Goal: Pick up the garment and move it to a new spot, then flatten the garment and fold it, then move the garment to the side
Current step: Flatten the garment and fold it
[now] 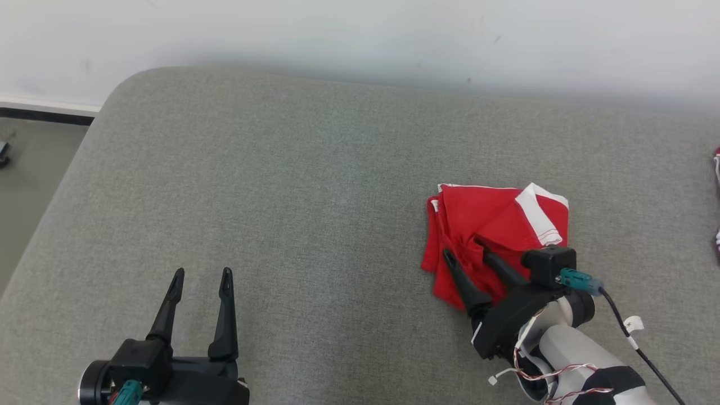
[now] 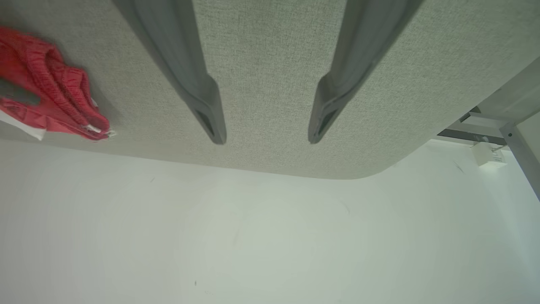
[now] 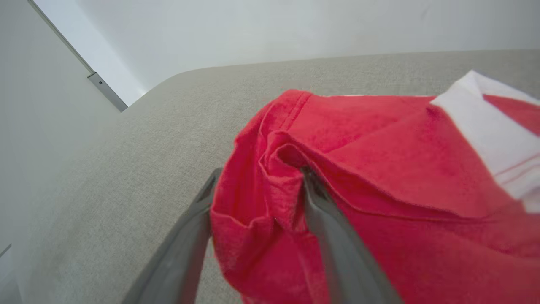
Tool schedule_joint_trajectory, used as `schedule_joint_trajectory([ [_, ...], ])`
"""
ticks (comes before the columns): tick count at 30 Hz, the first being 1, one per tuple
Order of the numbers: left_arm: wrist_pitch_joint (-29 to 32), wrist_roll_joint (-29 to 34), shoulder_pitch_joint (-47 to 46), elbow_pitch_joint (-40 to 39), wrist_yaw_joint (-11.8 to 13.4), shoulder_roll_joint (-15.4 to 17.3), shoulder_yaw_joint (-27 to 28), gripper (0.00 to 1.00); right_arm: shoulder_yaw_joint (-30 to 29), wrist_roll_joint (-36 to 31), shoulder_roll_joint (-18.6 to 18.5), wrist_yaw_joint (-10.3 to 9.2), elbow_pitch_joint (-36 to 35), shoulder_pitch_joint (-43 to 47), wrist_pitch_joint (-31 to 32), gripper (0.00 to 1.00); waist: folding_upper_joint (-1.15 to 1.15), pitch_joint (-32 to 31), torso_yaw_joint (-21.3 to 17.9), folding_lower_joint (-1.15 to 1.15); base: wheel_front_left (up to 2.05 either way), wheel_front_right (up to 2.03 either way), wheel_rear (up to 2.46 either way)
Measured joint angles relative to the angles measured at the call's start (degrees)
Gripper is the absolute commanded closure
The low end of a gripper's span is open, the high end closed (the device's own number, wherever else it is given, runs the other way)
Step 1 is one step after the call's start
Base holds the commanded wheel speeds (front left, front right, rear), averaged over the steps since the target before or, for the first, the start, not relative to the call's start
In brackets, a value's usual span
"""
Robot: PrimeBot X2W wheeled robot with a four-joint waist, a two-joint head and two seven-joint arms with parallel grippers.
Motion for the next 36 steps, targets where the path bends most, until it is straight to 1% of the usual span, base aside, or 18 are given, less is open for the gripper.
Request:
schedule_joint_trajectory([
  [3,0.00,0.16,0.15,-0.04,0.01,-0.02,0.46,0.00,-1.12,0.00,-0.89,0.00,-1.97,0.20,-1.35,0.00,0.00,-0.40,-0.64,0.00,0.00,0.00,0.00],
  [7,0.00,0.44,0.62,-0.20,0.00,-0.02,0.98,0.00,-4.37,-0.24,-3.08,0.00,-6.09,1.98,-2.03,0.00,0.00,-0.89,-1.82,0.00,0.00,0.00,0.00],
  [12,0.00,1.01,1.24,-0.53,-0.05,-0.01,1.64,0.00,-13.13,-2.94,-5.04,0.00,-13.34,6.48,-2.13,0.00,0.00,-1.44,-3.46,0.00,0.00,0.00,0.00],
  [16,0.00,1.56,1.74,-0.85,-0.42,-0.02,2.01,0.00,-20.65,-5.93,-4.89,0.00,-17.63,12.09,-2.21,0.00,0.00,-1.91,-4.66,0.00,0.00,0.00,0.00],
  [21,0.00,2.15,2.52,-0.96,-0.59,0.15,2.43,0.00,-28.18,-8.57,-3.08,0.00,-20.96,18.44,-2.23,0.00,0.00,-2.73,-5.66,0.00,0.00,0.00,0.00],
  [24,0.00,2.24,3.15,-0.96,-0.94,0.22,2.61,0.00,-30.98,-10.05,-2.10,0.00,-22.15,21.45,-2.23,0.00,0.00,-3.12,-6.01,-0.01,0.00,0.00,0.00],
  [27,0.00,2.68,3.31,-0.93,-1.00,0.23,2.76,0.00,-32.03,-10.93,-1.22,0.00,-22.50,23.20,-2.23,0.00,0.00,-3.28,-6.15,0.00,0.00,0.00,0.00],
  [29,0.00,2.68,3.32,-0.92,-1.01,0.23,2.77,0.00,-32.15,-11.14,-0.99,0.00,-22.50,23.32,-2.23,0.89,0.00,-3.30,-6.14,0.00,0.00,0.00,0.00],
  [30,0.00,2.71,3.32,-0.90,-1.02,0.23,2.78,0.00,-32.11,-11.21,-0.89,0.00,-22.37,23.31,-2.23,1.00,0.00,-3.32,-6.10,-0.01,0.00,0.00,0.00],
  [33,0.00,2.78,3.32,-0.81,-1.08,0.23,2.68,0.00,-31.40,-11.49,-1.04,0.00,-20.45,22.41,-2.23,1.00,0.00,-3.22,-5.79,-0.01,0.00,0.00,0.00],
  [36,0.00,3.01,2.91,-0.63,-1.34,0.22,2.23,0.00,-30.23,-11.82,-1.38,0.00,-16.14,18.15,-1.59,1.00,0.00,-2.87,-5.01,0.00,0.00,0.00,0.00],
])
